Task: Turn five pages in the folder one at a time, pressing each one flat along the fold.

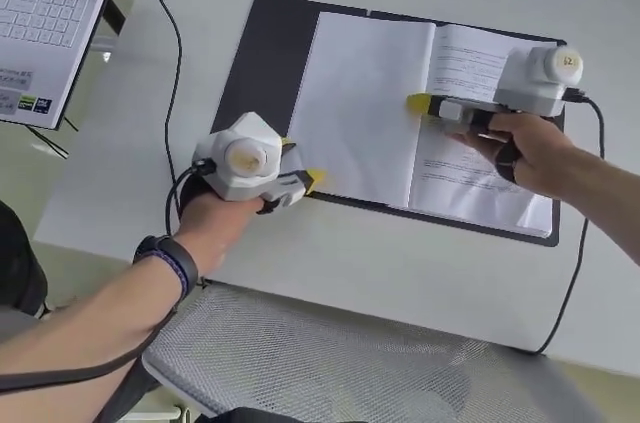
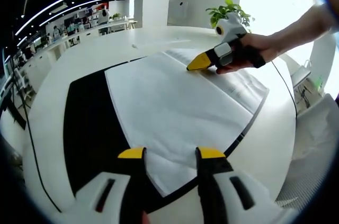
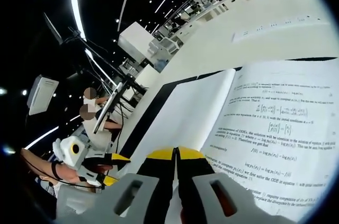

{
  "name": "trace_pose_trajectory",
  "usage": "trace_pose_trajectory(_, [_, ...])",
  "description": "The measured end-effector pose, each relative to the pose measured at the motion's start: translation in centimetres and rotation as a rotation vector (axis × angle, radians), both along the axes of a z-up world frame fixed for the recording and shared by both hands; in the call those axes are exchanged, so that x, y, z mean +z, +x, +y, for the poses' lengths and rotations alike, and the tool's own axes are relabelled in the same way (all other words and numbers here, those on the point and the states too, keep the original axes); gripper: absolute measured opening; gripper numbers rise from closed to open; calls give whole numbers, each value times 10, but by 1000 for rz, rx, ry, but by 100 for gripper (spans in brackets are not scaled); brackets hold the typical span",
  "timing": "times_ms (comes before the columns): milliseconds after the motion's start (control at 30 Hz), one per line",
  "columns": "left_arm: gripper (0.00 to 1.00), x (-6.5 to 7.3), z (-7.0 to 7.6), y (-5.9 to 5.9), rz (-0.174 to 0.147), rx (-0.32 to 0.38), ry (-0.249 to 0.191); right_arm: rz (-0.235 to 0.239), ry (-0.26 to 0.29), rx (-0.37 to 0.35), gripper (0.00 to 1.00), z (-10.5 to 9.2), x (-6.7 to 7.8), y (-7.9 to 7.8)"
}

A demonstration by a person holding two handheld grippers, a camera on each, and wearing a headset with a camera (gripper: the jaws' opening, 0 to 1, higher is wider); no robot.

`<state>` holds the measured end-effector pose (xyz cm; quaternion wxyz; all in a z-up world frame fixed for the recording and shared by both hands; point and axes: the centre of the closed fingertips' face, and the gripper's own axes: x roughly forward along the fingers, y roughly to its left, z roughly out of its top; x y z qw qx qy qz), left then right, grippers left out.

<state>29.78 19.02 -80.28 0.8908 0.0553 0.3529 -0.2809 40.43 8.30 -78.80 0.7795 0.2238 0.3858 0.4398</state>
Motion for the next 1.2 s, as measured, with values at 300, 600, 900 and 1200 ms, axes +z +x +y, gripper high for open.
trace_pose_trajectory(300, [36,-1,1,1,3,-4,-1,62,94,-120,0,0,-4,38])
trace_pose_trajectory(600, [35,-1,1,0,5,-3,-6,84,147,-242,0,-5,-6,74])
trace_pose_trajectory(900, [34,-2,2,1,3,-2,-12,80,130,-275,0,-8,-12,110])
trace_pose_trajectory(1200, [33,-3,3,3,3,2,-17,104,124,-354,0,-15,-19,147])
